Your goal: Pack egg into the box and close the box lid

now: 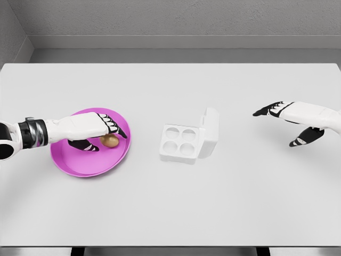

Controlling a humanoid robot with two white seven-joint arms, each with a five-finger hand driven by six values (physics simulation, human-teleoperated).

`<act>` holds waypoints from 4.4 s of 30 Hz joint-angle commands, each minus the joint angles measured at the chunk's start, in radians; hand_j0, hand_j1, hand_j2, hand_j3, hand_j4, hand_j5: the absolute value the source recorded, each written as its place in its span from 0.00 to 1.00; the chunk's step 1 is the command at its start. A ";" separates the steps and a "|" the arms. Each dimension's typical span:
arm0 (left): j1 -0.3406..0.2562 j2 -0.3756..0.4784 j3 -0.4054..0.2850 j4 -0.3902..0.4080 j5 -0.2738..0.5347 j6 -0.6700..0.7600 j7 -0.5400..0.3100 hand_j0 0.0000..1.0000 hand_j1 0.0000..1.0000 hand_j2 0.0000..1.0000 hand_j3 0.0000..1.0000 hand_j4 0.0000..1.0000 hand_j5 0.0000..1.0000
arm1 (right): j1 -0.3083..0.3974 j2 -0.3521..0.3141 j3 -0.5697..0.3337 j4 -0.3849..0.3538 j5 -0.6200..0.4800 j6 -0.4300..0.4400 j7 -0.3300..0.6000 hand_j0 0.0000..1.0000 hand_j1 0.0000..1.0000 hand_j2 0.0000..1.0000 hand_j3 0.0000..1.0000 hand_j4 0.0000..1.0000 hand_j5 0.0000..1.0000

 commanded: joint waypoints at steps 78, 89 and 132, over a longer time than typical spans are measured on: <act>0.021 -0.006 0.045 -0.221 0.232 0.003 -0.004 0.38 0.38 0.38 0.38 0.38 0.38 | 0.002 -0.007 0.001 -0.007 -0.006 -0.001 0.000 1.00 1.00 1.00 1.00 1.00 1.00; 0.020 -0.121 0.026 -0.216 0.230 0.003 -0.010 0.37 0.37 0.37 0.37 0.37 0.37 | 0.000 -0.008 0.001 -0.010 -0.006 -0.001 0.000 1.00 1.00 1.00 1.00 1.00 1.00; -0.015 -0.342 -0.024 0.013 0.558 0.003 -0.010 0.32 0.32 0.32 0.32 0.32 0.32 | -0.025 -0.013 0.049 0.087 -0.006 -0.058 0.000 1.00 1.00 1.00 1.00 1.00 1.00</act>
